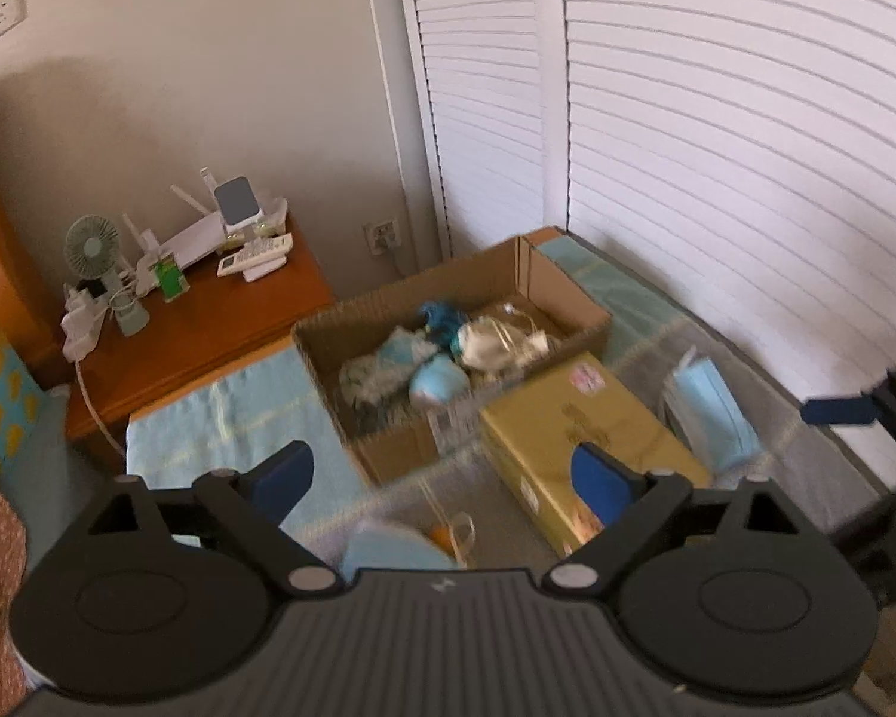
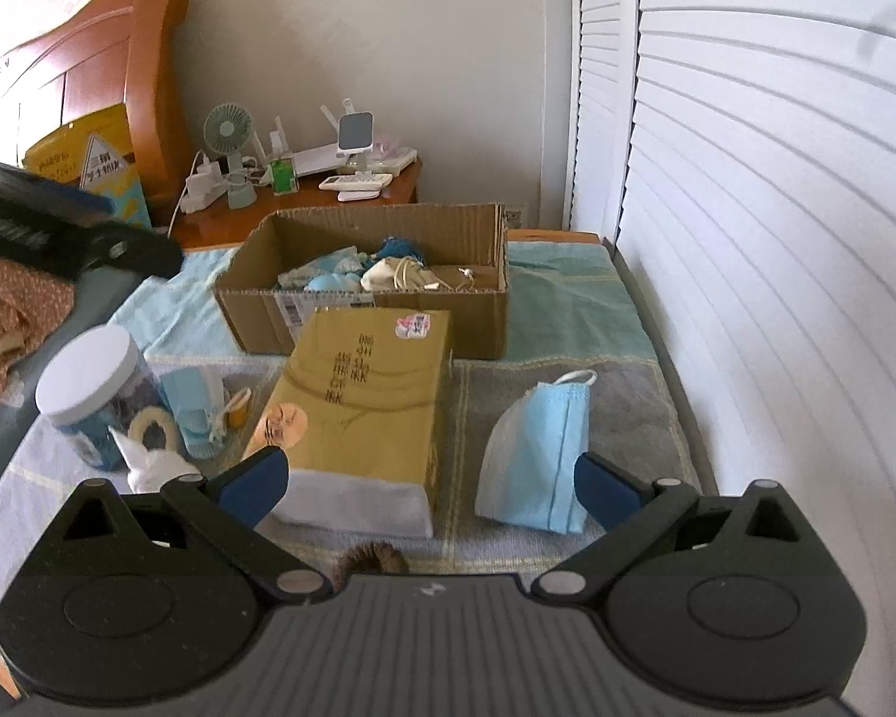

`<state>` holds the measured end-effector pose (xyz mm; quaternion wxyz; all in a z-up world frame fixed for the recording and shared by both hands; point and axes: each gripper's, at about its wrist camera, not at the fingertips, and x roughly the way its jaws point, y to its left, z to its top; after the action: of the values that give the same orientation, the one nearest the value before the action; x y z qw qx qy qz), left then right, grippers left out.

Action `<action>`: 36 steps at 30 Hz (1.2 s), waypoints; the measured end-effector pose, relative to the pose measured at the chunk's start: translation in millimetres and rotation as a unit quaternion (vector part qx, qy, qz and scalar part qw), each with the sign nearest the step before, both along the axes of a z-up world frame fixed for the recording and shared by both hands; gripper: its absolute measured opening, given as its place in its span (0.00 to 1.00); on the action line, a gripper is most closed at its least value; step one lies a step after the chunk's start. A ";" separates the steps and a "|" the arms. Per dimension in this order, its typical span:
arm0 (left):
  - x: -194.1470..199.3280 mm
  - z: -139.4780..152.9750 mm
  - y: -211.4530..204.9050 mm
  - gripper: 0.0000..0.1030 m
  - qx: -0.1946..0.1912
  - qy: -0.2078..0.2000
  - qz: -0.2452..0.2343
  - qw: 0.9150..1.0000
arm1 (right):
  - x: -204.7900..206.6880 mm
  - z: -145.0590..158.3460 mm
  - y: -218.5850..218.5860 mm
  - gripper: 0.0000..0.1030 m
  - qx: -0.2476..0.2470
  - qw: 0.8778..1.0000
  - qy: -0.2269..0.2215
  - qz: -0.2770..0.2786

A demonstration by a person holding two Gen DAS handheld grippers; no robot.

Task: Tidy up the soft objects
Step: 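Move the left tool to the white sock while the right tool moves to the brown hair tie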

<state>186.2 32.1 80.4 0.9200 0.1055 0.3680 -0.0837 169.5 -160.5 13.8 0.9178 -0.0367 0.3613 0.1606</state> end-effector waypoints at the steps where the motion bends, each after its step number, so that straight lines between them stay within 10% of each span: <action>1: -8.5 -2.4 -0.5 0.91 0.001 -0.002 0.003 1.000 | -2.5 -1.6 -0.5 1.00 -0.002 1.000 0.001 0.002; 12: -74.8 -54.9 2.4 0.93 -0.031 0.006 0.058 0.998 | -23.4 -33.9 0.9 1.00 -0.025 0.999 0.019 0.020; 36: -64.2 -115.0 11.9 0.93 -0.038 0.036 0.081 0.995 | -3.1 -82.2 21.3 1.00 -0.061 0.996 0.056 0.044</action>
<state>121.9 44.0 -34.5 0.9132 0.0375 0.4050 -0.0261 166.3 -139.2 -68.4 0.8840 -0.0994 0.4196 0.1804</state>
